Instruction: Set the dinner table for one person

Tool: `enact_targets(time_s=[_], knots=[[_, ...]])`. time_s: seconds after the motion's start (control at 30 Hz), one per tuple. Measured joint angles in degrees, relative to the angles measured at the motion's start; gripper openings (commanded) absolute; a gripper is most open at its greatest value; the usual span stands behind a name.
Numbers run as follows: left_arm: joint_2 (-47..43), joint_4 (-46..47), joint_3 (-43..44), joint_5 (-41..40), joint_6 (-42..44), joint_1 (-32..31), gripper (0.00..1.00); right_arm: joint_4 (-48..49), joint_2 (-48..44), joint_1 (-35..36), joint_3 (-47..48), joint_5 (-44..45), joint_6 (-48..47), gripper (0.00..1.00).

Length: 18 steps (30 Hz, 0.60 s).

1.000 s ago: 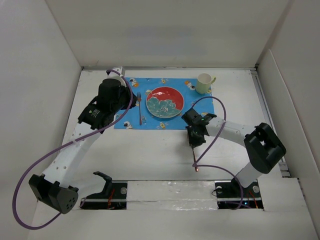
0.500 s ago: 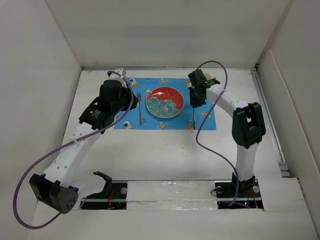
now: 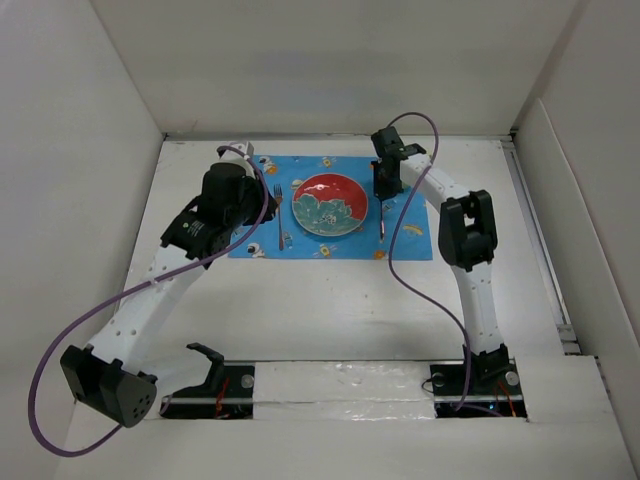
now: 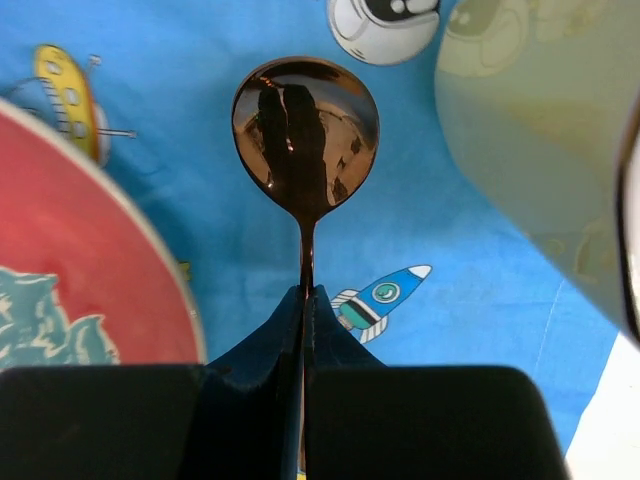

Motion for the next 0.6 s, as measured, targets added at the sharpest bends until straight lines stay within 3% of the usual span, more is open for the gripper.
enact_targets(time_s=[0.13, 0.27, 0.4, 0.53, 0.6], knots=[[0.17, 0.00, 0.00, 0.00, -0.02, 0.00, 0.27, -0.66, 0.61, -0.31, -0.04, -0.33, 0.04, 0.06], [1.05, 0.00, 0.02, -0.11, -0.02, 0.00, 0.31, -1.03, 0.61, -0.35, -0.04, -0.90, 0.44, 0.35], [2.23, -0.39, 0.42, -0.46, 0.15, 0.00, 0.33, -1.38, 0.13, -0.28, -0.07, -1.81, 0.57, 0.50], [3.21, -1.01, 2.64, -0.87, 0.39, 0.00, 0.35, -1.90, -4.94, -0.20, -1.60, -4.46, 0.35, 0.53], [4.04, -1.25, 4.90, -1.33, 0.39, 0.00, 0.35, -1.14, -11.69, 0.04, -4.42, -6.78, 0.00, 0.43]])
